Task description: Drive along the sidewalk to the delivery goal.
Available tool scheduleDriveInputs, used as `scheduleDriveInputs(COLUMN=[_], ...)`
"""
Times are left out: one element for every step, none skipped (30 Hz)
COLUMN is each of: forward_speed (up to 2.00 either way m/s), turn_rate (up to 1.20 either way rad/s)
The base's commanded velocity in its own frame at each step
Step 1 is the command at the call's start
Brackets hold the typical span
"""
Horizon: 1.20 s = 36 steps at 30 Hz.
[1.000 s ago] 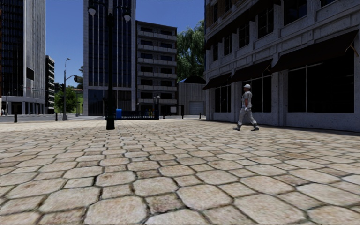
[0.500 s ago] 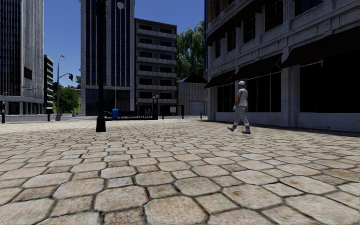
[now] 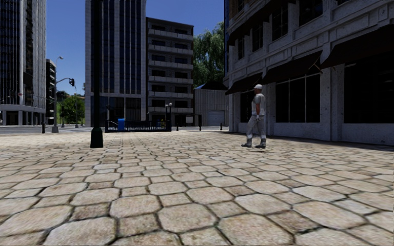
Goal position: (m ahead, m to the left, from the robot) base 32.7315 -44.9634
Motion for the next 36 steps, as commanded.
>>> scheduleDriveInputs(forward_speed=[2.0,2.0,2.0,2.0,2.0,2.0,2.0,2.0,2.0,2.0,2.0,2.0,2.0,2.0,2.0,2.0,2.0,2.0,2.0,2.0,2.0,2.0,2.0,2.0,2.0,2.0,2.0,2.0,2.0,2.0,2.0,2.0,2.0,2.0,2.0,2.0], turn_rate=[0.0,0.0,0.0,0.0,0.0,0.0,0.0,0.0,0.0,0.0,0.0,0.0,0.0,0.0,0.0,0.0,0.0,0.0,0.0,0.0,0.0,0.0,0.0,0.0,0.0,0.0,0.0,0.0,0.0,0.0,0.0,0.0,0.0,0.0,0.0,0.0])
